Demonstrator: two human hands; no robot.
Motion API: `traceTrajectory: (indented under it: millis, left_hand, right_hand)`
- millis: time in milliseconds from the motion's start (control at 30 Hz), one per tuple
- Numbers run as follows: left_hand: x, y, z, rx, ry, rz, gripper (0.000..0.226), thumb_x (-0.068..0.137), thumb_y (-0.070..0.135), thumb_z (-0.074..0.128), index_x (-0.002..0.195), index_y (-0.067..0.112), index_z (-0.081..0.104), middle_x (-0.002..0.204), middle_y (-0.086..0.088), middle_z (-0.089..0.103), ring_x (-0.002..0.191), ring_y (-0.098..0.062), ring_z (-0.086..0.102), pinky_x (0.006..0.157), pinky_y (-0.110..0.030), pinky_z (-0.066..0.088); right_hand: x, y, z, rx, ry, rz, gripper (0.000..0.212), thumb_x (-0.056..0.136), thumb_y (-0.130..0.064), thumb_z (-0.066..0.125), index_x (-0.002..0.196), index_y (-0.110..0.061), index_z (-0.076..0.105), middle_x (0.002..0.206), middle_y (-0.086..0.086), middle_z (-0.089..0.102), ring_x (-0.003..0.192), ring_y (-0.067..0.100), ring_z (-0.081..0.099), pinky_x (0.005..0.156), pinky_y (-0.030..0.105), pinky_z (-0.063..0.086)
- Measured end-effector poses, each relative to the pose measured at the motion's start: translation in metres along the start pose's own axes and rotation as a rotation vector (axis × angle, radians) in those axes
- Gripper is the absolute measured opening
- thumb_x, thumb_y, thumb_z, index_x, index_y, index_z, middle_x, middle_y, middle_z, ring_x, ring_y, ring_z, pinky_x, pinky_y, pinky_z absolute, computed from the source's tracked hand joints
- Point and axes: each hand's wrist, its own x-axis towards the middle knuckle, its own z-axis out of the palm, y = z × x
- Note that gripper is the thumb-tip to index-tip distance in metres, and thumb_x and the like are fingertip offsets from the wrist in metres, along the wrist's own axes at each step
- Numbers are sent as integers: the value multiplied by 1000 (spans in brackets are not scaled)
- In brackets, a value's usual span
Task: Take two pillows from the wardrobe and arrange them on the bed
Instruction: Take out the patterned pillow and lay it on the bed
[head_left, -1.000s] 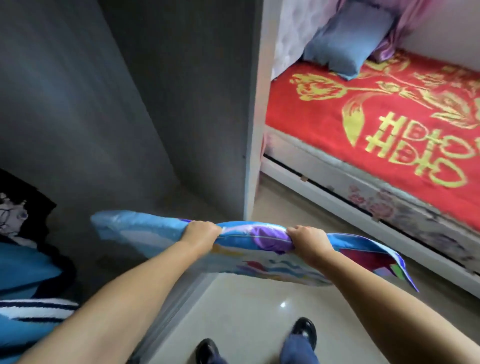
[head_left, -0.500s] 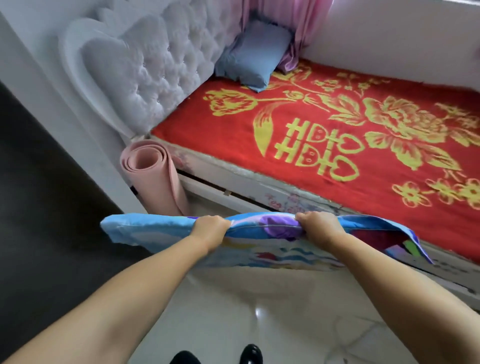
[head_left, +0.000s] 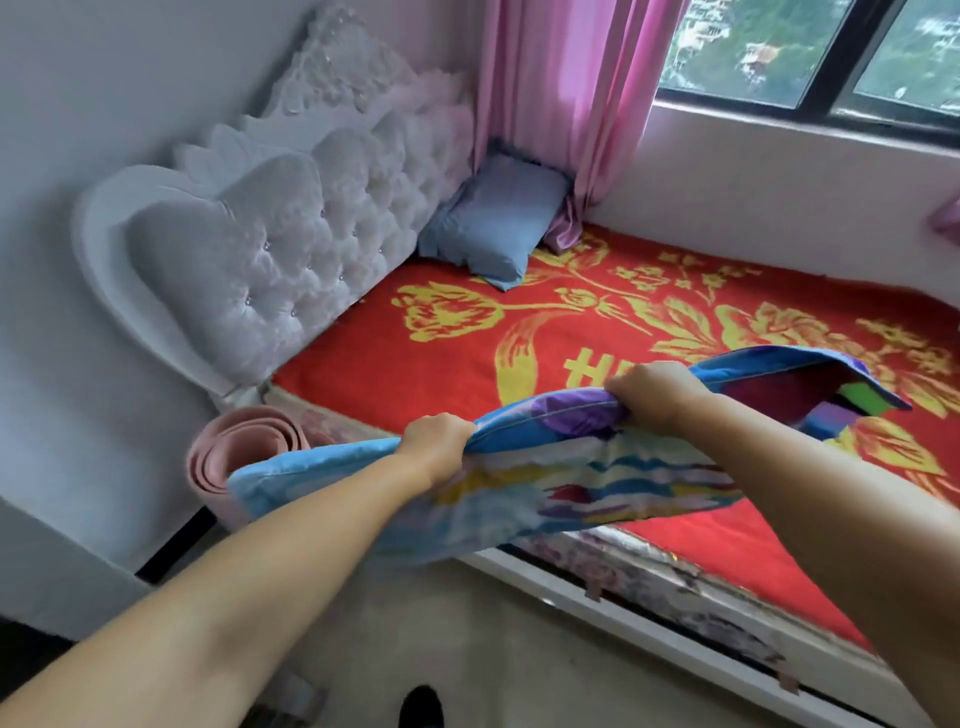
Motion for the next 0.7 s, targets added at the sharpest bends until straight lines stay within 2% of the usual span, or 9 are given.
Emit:
traceTrajectory:
  millis: [167, 300, 567, 700]
  left_hand:
    - [85, -26, -45, -92, 91, 16, 20, 82, 23, 58, 101, 22, 63, 106, -14, 68, 98, -39, 62, 71, -37, 45]
    - [146, -46, -64, -123, 128, -6, 22, 82, 30, 59, 103, 21, 62, 106, -13, 68, 98, -39, 62, 72, -37, 47]
    - [272, -101, -87, -232, 119, -164, 28, 83, 34, 59, 109, 25, 62, 110, -13, 68, 102, -37, 62, 75, -35, 47]
    - [325, -134, -99, -309, 102, -248, 23, 85, 30, 55, 106, 25, 63, 110, -13, 68, 102, -37, 62, 77, -35, 47]
  right_hand:
    - [82, 51, -49, -52, 42, 19, 26, 95, -35, 46, 113, -18, 57, 112, 7, 67, 100, 30, 66, 76, 35, 49]
    - [149, 83, -72, -86, 74, 6, 25, 95, -34, 46, 112, -20, 58, 114, 5, 67, 102, 29, 66, 77, 35, 49]
    - [327, 128, -96, -178, 108, -99, 25, 97, -30, 45, 115, -21, 58, 117, 4, 66, 106, 28, 65, 82, 35, 49]
    - [412, 140, -108, -206, 82, -166, 29, 94, -39, 50, 115, -21, 60, 117, 4, 66, 108, 28, 64, 82, 35, 49]
